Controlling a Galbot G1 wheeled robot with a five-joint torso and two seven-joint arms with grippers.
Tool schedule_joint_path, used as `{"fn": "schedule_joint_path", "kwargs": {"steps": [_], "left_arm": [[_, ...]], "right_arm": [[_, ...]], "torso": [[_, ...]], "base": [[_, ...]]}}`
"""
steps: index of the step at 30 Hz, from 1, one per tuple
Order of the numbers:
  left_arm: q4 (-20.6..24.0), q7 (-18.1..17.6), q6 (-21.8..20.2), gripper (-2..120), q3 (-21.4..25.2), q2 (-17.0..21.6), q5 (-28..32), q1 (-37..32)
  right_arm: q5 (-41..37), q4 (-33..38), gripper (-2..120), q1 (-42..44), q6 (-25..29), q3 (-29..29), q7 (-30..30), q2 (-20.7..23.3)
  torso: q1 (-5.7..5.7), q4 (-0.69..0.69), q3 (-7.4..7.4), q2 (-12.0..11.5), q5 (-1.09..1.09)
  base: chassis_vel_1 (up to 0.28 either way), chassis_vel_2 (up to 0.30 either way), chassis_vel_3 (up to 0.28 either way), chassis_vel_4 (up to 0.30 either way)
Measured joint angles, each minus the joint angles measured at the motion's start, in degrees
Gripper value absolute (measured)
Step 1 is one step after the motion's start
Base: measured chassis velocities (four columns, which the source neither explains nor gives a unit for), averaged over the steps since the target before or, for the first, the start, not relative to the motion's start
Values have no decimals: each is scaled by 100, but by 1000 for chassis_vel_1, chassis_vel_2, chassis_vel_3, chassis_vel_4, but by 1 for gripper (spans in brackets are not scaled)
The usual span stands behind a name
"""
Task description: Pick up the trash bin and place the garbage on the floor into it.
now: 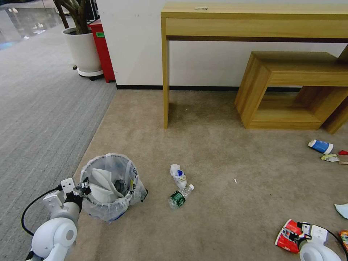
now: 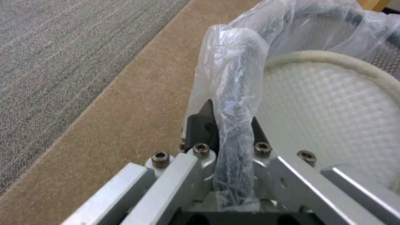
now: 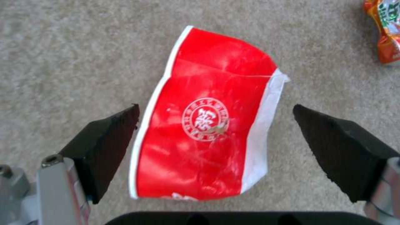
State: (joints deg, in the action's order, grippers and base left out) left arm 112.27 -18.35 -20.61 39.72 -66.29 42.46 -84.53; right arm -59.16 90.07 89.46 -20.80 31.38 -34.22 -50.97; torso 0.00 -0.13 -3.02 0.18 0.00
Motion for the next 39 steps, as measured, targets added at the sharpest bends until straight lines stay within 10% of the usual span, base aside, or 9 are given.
{"fn": "schedule_joint_path", "kwargs": {"steps": [39], "left_arm": [[119,-39,27,2,74,-15,57,-103]], "right_arm": [[432,-855,48,-478,359,-382,293,-213]], "torso": [[0,-1,0,0,0]], "base": [[0,0,0,0]]}}
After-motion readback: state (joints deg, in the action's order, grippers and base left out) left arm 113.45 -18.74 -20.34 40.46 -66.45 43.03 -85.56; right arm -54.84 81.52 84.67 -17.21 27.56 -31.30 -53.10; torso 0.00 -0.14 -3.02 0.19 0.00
